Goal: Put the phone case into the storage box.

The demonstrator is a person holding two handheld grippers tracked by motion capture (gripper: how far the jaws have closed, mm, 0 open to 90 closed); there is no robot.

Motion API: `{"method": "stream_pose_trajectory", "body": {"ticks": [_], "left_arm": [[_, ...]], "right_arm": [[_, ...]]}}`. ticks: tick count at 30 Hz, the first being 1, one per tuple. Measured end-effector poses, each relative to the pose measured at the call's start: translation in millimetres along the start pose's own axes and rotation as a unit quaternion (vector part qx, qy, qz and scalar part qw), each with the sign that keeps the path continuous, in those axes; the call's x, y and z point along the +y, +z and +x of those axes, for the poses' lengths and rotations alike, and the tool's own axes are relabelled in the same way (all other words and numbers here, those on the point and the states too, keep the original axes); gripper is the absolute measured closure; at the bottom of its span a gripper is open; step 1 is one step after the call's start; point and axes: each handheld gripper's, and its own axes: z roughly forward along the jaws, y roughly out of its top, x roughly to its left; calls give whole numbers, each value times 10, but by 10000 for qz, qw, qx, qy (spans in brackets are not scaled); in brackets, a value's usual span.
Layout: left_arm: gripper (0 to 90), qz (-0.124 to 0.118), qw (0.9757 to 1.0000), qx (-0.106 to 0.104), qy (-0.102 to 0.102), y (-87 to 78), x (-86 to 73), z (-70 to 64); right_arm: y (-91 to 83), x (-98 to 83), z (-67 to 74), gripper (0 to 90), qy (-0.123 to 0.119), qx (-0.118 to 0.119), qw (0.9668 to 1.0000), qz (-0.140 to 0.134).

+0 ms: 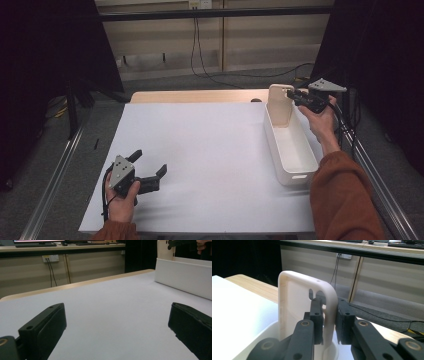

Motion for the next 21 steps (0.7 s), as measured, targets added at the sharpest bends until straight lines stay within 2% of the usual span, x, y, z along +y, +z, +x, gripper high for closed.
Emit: {"method": "stream_pose_trajectory", "body": {"ticks": [21], "left_arm": [[18, -5, 10000, 13, -10, 6, -1, 2]], "right_arm": [[112, 1, -12, 726, 14, -172, 9999, -10]]}}
